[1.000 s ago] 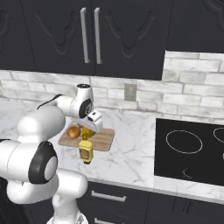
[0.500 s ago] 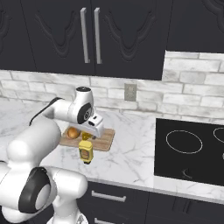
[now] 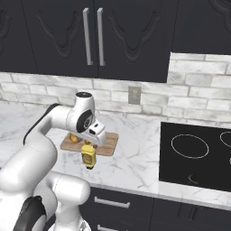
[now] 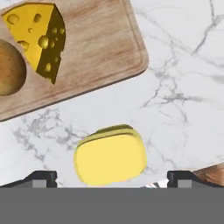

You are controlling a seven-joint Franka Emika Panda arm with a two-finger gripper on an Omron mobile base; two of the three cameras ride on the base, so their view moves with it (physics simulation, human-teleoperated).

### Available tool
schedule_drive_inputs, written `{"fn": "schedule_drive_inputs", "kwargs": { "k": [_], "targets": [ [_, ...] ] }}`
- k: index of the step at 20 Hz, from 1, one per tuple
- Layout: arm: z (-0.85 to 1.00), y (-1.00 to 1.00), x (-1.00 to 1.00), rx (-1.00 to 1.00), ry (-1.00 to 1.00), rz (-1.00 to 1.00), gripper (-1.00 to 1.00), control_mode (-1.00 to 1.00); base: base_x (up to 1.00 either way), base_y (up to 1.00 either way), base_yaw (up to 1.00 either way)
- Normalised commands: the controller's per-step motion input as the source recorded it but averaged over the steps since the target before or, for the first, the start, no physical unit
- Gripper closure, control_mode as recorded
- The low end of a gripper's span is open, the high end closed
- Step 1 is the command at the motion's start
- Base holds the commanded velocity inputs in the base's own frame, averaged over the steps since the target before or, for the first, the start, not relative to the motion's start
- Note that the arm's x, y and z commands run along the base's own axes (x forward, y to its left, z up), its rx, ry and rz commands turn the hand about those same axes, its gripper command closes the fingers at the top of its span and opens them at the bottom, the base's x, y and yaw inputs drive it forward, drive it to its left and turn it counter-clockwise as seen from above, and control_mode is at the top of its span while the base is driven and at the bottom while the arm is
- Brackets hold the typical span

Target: Retrieve the reheated potato from the microwave, then place the potato, cheese, and condiment on the cutting board.

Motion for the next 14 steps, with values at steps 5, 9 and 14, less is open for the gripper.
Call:
{"fn": "schedule_drive_inputs", "kwargs": {
  "k": [5,9,14],
  "targets": [
    [0.14,-0.01,-0.18,0.00,0.11,-0.20,-1.00,-1.00,0.00,0.00,0.00],
    [0.08,-0.01,-0.08,0.00,0.10,-0.28,-1.00,-1.00,0.00,0.00,0.00],
    [0.01,-0.01,0.06,0.00,0.07,-0.30,-1.00,-1.00,0.00,0.00,0.00]
  ]
}}
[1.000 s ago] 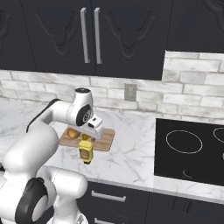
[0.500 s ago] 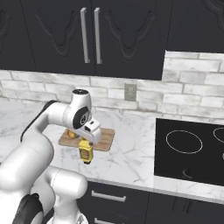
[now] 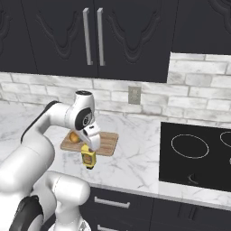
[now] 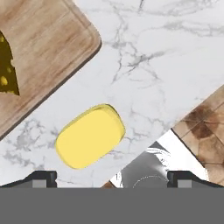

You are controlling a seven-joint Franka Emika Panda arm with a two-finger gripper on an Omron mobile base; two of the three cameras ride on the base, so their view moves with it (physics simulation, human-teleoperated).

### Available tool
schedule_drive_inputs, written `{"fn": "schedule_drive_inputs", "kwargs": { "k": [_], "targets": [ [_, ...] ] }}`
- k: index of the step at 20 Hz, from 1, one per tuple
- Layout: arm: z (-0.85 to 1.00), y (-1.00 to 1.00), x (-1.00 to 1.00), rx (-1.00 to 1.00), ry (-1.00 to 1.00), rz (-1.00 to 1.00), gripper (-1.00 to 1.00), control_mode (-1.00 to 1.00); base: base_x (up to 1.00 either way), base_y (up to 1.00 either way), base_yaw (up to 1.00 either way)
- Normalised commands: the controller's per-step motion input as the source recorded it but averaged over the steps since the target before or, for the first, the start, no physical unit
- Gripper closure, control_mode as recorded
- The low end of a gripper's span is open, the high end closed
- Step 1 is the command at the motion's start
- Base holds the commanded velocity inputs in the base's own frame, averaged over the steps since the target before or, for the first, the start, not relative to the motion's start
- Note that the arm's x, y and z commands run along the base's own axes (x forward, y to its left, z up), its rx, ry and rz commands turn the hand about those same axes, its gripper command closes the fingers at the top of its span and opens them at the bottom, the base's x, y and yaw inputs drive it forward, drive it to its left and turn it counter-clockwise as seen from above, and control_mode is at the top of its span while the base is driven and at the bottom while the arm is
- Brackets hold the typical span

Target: Retrieve the reheated potato from the microwave, then place the potato, cheese, and condiment on the cutting board.

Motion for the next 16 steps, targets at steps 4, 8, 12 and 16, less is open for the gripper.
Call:
{"fn": "schedule_drive_inputs", "kwargs": {
  "k": [4,8,12,16],
  "targets": [
    [-0.03,0.03,0.07,0.00,0.00,-0.34,-1.00,-1.00,0.00,0.00,0.00],
    [-0.07,0.00,0.04,0.00,0.00,-0.32,-1.00,-1.00,0.00,0.00,0.00],
    [-0.15,0.01,0.02,0.01,0.00,-0.33,-1.00,-1.00,0.00,0.00,0.00],
    [-0.18,0.00,0.03,0.00,0.00,-0.26,-1.00,-1.00,0.00,0.00,0.00]
  ]
}}
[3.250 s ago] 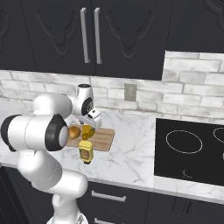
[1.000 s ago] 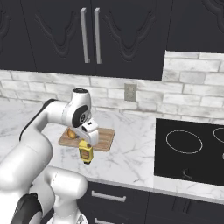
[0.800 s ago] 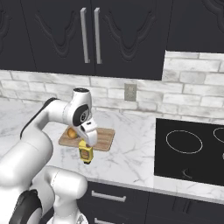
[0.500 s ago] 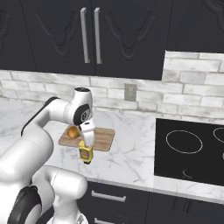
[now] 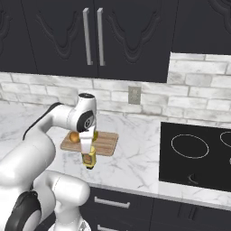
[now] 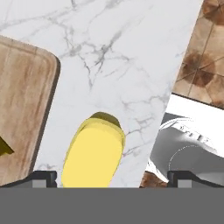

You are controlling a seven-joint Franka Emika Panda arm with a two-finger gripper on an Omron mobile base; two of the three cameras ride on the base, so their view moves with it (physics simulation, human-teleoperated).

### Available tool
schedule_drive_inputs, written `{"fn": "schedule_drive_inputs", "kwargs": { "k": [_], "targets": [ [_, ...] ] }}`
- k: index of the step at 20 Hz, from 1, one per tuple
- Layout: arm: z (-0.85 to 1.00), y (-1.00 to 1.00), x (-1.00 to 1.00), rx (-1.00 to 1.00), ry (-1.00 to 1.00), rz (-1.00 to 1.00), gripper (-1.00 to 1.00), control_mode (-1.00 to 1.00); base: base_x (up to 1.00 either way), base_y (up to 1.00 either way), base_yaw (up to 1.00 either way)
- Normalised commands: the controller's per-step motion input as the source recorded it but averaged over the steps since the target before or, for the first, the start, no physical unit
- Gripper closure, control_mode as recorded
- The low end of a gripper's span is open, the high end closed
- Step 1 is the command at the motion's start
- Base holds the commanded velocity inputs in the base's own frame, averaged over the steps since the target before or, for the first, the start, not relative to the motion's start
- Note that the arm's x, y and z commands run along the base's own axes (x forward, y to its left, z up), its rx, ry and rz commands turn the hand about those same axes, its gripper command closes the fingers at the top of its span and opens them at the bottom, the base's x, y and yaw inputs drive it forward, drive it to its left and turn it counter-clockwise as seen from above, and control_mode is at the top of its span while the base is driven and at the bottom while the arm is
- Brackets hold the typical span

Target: Retrieve the reheated potato from the microwave, then place the potato, cheese, and condiment on the cutting board.

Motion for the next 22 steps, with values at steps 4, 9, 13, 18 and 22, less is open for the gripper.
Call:
{"fn": "schedule_drive_inputs", "kwargs": {
  "k": [4,9,13,18,22],
  "targets": [
    [-0.21,0.00,0.08,0.01,0.00,-0.19,-1.00,-1.00,0.00,0.00,0.00],
    [-0.17,0.00,0.10,0.05,0.00,-0.06,-1.00,-1.00,0.00,0.00,0.00],
    [-0.11,-0.01,0.01,0.08,0.00,-0.02,-1.00,-1.00,0.00,0.00,0.00],
    [-0.14,0.00,0.00,0.05,0.00,-0.01,-1.00,-1.00,0.00,0.00,0.00],
    [-0.12,0.00,0.03,0.01,0.00,-0.02,-1.00,-1.00,0.00,0.00,0.00]
  ]
}}
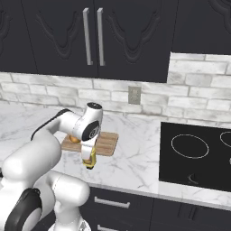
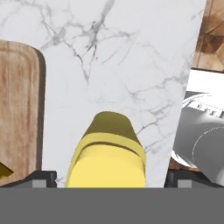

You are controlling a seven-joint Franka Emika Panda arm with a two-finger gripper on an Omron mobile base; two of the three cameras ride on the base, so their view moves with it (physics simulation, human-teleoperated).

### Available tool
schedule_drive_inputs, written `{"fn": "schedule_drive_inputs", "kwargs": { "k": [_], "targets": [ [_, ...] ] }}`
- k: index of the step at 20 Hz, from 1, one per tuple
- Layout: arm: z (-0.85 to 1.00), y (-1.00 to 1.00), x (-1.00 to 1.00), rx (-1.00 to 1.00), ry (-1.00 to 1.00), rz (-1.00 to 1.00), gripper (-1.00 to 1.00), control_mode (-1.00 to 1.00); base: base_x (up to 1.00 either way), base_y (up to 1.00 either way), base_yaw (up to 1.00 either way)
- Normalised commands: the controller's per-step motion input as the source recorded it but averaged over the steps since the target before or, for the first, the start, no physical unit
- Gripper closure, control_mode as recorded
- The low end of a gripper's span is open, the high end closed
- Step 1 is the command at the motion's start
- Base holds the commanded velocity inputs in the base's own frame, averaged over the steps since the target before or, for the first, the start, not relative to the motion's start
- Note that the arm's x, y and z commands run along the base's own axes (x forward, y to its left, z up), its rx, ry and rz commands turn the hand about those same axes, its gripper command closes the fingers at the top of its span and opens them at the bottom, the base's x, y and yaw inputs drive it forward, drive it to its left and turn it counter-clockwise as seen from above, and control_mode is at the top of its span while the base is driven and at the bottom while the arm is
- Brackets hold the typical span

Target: Retrieve the reheated potato from the microwave, then place the potato, cheese, and condiment on the cutting board.

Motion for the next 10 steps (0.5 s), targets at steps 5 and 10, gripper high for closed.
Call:
{"fn": "schedule_drive_inputs", "kwargs": {
  "k": [5,10],
  "targets": [
    [-0.12,0.00,0.00,0.00,0.00,-0.03,-1.00,-1.00,0.00,0.00,0.00],
    [-0.18,0.01,0.00,0.00,0.00,-0.05,1.00,-1.00,0.00,0.00,0.00]
  ]
}}
